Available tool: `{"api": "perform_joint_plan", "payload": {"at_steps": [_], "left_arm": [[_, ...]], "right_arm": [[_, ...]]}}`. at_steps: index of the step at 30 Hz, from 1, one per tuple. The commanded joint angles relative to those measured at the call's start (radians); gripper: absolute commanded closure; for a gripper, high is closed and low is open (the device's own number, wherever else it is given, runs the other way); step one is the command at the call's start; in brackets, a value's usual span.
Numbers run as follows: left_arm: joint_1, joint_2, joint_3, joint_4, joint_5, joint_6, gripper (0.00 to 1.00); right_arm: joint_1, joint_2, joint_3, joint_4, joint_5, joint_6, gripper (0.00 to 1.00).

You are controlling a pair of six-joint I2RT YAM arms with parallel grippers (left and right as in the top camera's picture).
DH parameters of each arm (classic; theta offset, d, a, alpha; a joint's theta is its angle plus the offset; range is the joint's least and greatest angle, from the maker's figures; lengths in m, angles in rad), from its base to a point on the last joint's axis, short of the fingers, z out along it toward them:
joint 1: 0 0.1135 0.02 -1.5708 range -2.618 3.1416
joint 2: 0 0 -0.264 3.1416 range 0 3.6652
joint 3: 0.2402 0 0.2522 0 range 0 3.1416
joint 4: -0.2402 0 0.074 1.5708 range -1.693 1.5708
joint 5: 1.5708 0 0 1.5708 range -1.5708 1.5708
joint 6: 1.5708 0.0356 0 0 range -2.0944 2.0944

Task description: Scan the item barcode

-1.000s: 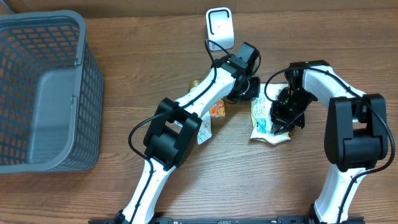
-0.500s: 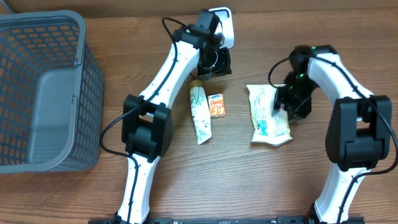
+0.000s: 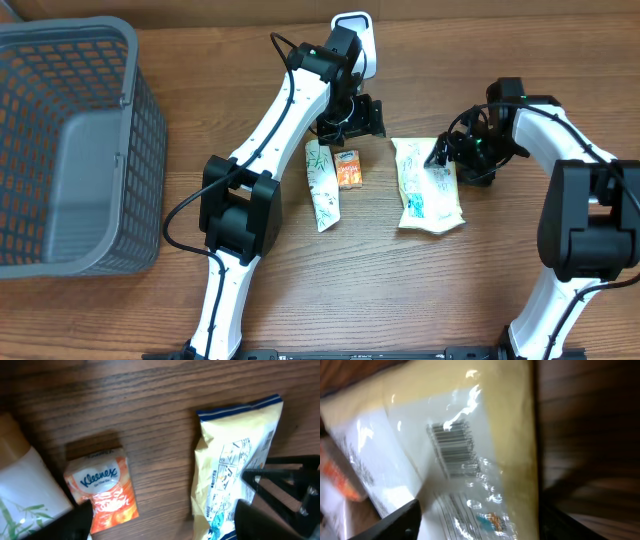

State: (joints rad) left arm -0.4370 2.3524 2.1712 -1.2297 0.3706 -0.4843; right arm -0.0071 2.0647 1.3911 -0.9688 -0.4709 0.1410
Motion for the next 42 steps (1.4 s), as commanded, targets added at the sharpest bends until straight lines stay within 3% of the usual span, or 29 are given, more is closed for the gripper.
{"api": "perform_joint_plan", "payload": {"at_steps": [1, 3, 4, 10, 12, 19, 29, 33, 36, 39, 42], "left_arm": [[-0.016, -0.018, -0.012, -0.015, -0.035, 0.005, 0.32], [-0.029, -0.018, -0.026, -0.023, -0.066, 0.005, 0.33], [-0.032, -0.018, -0.033, -0.028, -0.068, 0.005, 0.29], [-0.035, -0.018, -0.042, -0.027, -0.068, 0.006, 0.28], [-0.035, -0.018, -0.042, -0.023, -0.068, 0.006, 0.33], [-0.035, -0.018, -0.042, -0.020, -0.068, 0.006, 0.39], [-0.035, -0.018, -0.042, -0.021, -0.068, 0.006, 0.38], [-0.029, -0.018, -0.042, -0.050, -0.068, 0.009, 0.25], [-0.014, -0.018, -0.042, -0.064, -0.067, 0.009, 0.22], [0.002, -0.018, -0.042, -0.080, -0.067, 0.010, 0.29], [0.007, -0.018, -0.042, -0.082, -0.068, 0.014, 0.41]], "right_arm": [[0.021, 0.046, -0.045, 0.012, -0.002, 0.010, 0.55], [0.021, 0.046, -0.038, 0.011, -0.001, 0.015, 0.88], [0.014, 0.046, -0.008, -0.019, -0.001, 0.015, 0.96], [-0.011, 0.044, 0.237, -0.282, 0.138, 0.016, 0.96], [-0.003, 0.043, 0.364, -0.407, 0.234, 0.047, 0.96], [0.073, 0.028, 0.602, -0.682, 0.659, 0.362, 0.96], [0.310, 0.030, 0.575, -0.562, 0.656, 0.439, 0.96], [0.390, 0.030, 0.566, -0.477, 0.571, 0.439, 0.95], [0.409, 0.030, 0.566, -0.449, 0.529, 0.439, 0.92], [0.415, 0.030, 0.566, -0.422, 0.456, 0.439, 0.93], [0.415, 0.030, 0.566, -0.378, 0.375, 0.435, 0.93]]}}
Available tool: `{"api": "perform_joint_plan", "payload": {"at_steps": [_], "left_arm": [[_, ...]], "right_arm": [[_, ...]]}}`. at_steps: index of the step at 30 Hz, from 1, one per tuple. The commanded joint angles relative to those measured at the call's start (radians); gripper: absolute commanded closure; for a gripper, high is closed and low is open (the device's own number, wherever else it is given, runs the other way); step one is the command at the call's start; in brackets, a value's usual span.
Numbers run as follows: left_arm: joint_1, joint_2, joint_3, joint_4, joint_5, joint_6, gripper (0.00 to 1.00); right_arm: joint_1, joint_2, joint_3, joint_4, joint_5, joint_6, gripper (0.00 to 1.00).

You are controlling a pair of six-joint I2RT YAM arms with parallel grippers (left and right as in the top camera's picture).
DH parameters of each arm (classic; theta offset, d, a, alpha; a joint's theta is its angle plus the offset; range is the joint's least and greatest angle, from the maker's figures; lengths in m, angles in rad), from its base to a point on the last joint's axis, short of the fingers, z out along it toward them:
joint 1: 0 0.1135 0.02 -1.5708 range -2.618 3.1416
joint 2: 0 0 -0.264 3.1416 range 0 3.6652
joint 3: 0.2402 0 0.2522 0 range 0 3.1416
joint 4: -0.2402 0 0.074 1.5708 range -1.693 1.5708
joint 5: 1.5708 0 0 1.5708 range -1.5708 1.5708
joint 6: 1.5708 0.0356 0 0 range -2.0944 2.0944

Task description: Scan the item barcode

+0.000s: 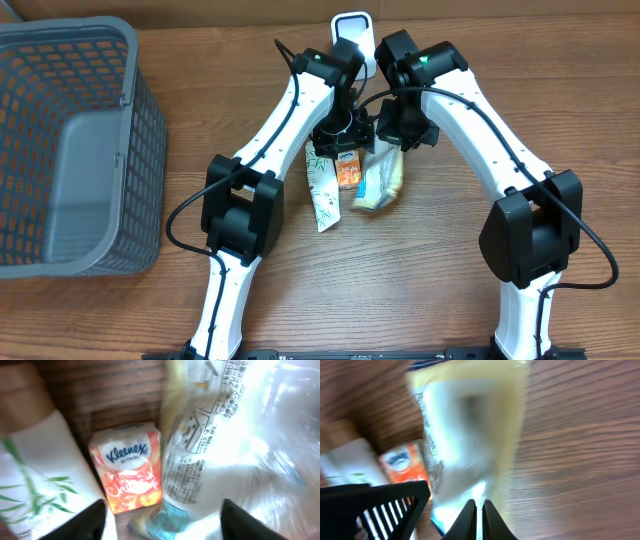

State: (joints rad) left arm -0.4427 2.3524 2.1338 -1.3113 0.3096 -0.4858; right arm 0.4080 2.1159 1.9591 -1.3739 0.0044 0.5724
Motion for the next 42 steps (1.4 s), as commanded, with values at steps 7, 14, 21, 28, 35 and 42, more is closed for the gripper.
{"api": "perform_joint_plan", "payload": {"at_steps": [7, 14, 21, 28, 35, 42], "left_arm": [[-0.001, -0.018, -0.005, -0.003, -0.094, 0.015, 0.57], [0.065, -0.018, -0.005, -0.031, -0.156, -0.013, 0.64], [0.178, -0.018, -0.005, -0.040, -0.144, -0.034, 0.10], [0.257, -0.018, -0.005, -0.046, -0.161, -0.034, 0.00], [0.266, -0.018, -0.005, -0.045, -0.164, -0.034, 0.00], [0.266, -0.018, -0.005, -0.015, -0.163, -0.034, 0.00]], "right_arm": [[-0.007, -0.021, 0.000, 0.075, -0.150, -0.063, 0.84], [-0.112, -0.021, 0.011, -0.016, -0.195, -0.249, 0.50], [-0.040, -0.021, -0.017, 0.039, -0.073, -0.367, 0.23], [0.040, -0.021, -0.056, 0.097, 0.025, -0.351, 0.02], [0.040, -0.021, -0.107, 0.141, 0.029, -0.333, 0.02], [0.060, -0.020, -0.202, 0.237, 0.050, -0.334, 0.13]]}}
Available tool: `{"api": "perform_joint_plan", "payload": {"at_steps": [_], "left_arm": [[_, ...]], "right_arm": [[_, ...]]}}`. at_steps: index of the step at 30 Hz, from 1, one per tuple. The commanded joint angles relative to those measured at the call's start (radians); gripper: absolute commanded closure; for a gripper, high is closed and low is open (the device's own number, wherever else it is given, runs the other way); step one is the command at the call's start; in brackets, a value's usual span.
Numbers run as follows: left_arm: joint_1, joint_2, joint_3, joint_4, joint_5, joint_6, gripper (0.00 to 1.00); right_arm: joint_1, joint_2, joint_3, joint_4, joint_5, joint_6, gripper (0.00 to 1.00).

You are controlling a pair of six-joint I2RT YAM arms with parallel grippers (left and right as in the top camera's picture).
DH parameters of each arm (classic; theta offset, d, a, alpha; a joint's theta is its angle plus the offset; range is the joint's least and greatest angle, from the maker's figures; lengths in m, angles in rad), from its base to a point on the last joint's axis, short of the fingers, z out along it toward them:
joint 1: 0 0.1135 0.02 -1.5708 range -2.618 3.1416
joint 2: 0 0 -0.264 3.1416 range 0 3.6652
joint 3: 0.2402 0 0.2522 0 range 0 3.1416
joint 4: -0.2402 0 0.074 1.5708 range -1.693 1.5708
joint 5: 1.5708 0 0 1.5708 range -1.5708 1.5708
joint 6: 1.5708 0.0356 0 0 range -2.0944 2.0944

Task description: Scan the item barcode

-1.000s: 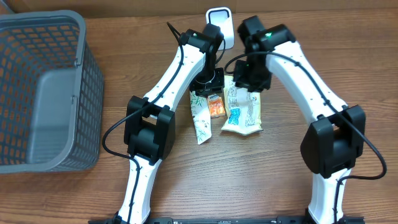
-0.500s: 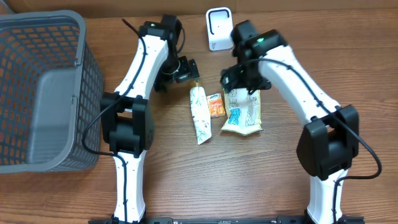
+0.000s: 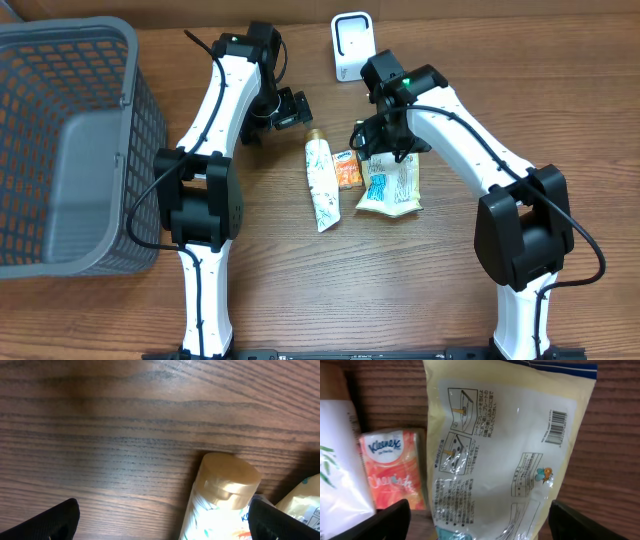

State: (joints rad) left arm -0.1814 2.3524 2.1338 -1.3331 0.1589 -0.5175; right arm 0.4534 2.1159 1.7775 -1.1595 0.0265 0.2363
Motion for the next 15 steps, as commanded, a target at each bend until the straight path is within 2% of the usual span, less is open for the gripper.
{"api": "perform_joint_plan", "payload": {"at_steps": [1, 9, 11, 15], "left_arm": [[0.004, -0.018, -0.005, 0.006, -0.013, -0.002, 0.00], [0.004, -0.018, -0.005, 0.006, -0.013, -0.002, 0.00], [0.004, -0.018, -0.005, 0.006, -0.013, -0.002, 0.00], [0.004, -0.018, -0.005, 0.006, -0.013, -0.002, 0.00]], "right_arm": [[0.027, -0.021, -0.024, 0.029, 0.047, 0.002, 0.14], [0.157, -0.016, -0.024, 0.056, 0.279, 0.007, 0.20], [0.181, -0.010, -0.025, 0.055, 0.348, 0.052, 0.21], [0.192, 0.005, -0.064, 0.081, 0.354, 0.056, 0.21]]}}
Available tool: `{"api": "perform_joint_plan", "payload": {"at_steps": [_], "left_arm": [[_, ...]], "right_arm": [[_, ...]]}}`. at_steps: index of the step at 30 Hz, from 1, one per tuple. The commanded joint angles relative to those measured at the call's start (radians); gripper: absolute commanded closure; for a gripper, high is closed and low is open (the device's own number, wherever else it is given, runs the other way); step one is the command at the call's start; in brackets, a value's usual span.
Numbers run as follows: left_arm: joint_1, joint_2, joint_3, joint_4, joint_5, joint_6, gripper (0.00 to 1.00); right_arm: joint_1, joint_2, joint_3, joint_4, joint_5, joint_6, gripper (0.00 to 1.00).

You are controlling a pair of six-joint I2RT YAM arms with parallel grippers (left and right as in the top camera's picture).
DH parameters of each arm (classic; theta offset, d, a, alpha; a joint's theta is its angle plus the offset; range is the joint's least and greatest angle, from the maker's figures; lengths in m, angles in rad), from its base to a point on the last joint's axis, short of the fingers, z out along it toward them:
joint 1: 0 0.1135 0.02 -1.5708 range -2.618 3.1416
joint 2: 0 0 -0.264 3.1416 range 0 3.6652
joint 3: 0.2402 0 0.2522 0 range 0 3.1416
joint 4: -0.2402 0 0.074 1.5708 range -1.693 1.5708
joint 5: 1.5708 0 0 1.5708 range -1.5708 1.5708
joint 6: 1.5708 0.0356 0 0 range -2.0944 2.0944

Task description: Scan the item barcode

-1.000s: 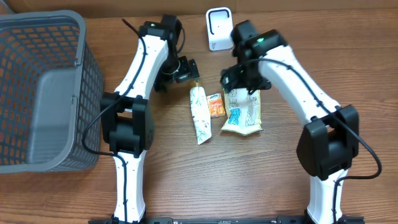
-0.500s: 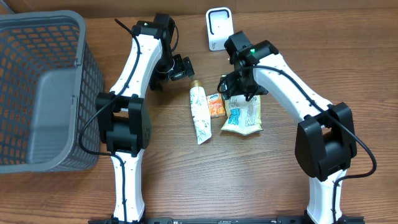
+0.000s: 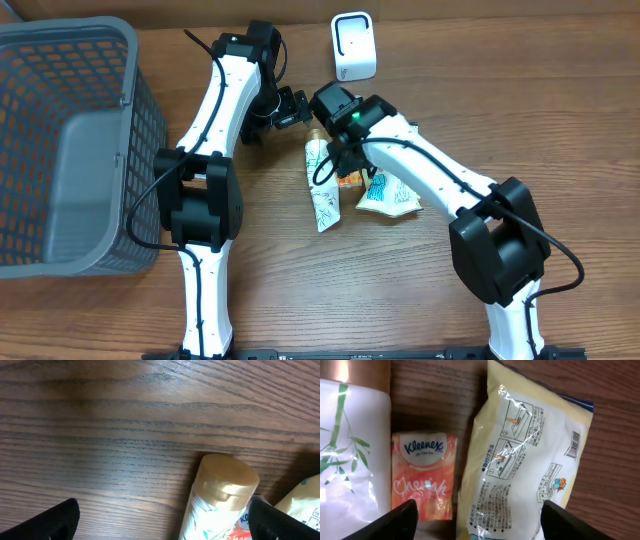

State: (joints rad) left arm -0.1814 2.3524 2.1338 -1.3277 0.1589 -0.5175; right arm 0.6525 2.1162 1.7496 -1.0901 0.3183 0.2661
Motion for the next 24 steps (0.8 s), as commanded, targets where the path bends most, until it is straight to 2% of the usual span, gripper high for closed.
{"api": "perform_joint_plan", "payload": {"at_steps": [1, 14, 19, 20, 21, 24], "left_arm": [[0.004, -0.018, -0.005, 0.001, -0.013, -0.002, 0.00], [0.004, -0.018, -0.005, 0.002, -0.013, -0.002, 0.00], [0.004, -0.018, -0.005, 0.001, -0.013, -0.002, 0.00], [0.004, -0.018, -0.005, 0.002, -0.013, -0.002, 0.00], [0.004, -0.018, -0.005, 0.002, -0.013, -0.002, 0.00], [0.004, -0.018, -0.005, 0.001, -0.013, -0.002, 0.00]], "right_arm": [[-0.007, 0.007, -0.042, 0.013, 0.063, 0.029, 0.21], [-0.014, 0.117, -0.062, 0.044, 0.066, 0.083, 0.33], [-0.014, 0.136, -0.062, 0.035, 0.154, 0.110, 0.38], [-0.014, 0.136, -0.062, 0.034, 0.161, 0.109, 0.41], [-0.014, 0.136, -0.062, 0.028, 0.163, 0.110, 0.52], [-0.014, 0.136, -0.060, 0.020, 0.164, 0.110, 0.69]]}}
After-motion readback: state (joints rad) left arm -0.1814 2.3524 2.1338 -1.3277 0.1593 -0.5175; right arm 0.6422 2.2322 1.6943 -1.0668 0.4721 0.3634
